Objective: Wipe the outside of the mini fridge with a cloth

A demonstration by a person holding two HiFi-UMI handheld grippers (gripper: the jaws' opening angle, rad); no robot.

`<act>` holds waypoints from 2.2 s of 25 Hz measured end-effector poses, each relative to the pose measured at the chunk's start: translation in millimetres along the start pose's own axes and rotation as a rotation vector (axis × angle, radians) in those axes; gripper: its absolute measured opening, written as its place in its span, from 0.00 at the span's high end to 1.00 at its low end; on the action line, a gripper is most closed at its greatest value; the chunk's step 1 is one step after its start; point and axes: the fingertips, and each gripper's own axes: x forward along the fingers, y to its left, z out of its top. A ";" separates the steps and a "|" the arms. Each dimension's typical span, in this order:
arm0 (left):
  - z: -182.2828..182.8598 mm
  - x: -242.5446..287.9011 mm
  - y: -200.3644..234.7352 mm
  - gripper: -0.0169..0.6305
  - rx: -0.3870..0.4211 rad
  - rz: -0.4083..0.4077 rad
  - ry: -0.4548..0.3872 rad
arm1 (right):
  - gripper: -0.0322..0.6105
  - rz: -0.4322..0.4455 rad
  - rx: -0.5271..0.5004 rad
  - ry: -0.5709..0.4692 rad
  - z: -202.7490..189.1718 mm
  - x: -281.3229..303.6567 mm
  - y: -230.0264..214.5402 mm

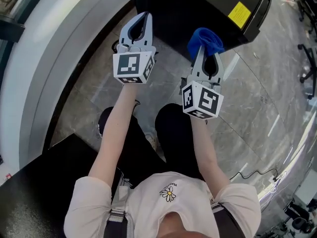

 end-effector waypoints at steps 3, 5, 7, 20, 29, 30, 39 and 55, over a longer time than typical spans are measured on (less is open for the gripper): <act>3.2 -10.6 31.5 0.97 0.013 0.062 -0.006 | 0.85 0.078 0.043 0.023 -12.5 18.6 32.0; -1.7 -16.8 45.7 0.97 0.047 0.073 0.002 | 0.86 0.133 0.033 0.034 -21.9 32.6 56.0; -13.9 -23.2 58.4 0.97 0.066 0.079 0.021 | 0.85 0.196 0.002 0.039 -30.6 47.7 81.1; -82.0 2.8 130.4 0.97 0.091 0.025 -0.030 | 0.85 0.222 0.084 0.061 -127.4 166.4 169.9; -136.3 -31.2 164.7 0.97 0.087 0.072 -0.062 | 0.85 0.122 0.050 -0.055 -144.6 202.3 181.7; -140.7 -35.3 165.5 0.97 0.076 0.080 -0.059 | 0.85 0.114 0.048 -0.065 -144.7 201.4 181.5; -149.3 -37.0 145.5 0.97 0.015 0.084 -0.056 | 0.85 0.057 -0.014 -0.129 -134.6 176.3 151.5; -128.8 -46.7 30.6 0.97 -0.041 0.019 -0.074 | 0.85 -0.032 -0.025 -0.129 -107.1 92.0 55.6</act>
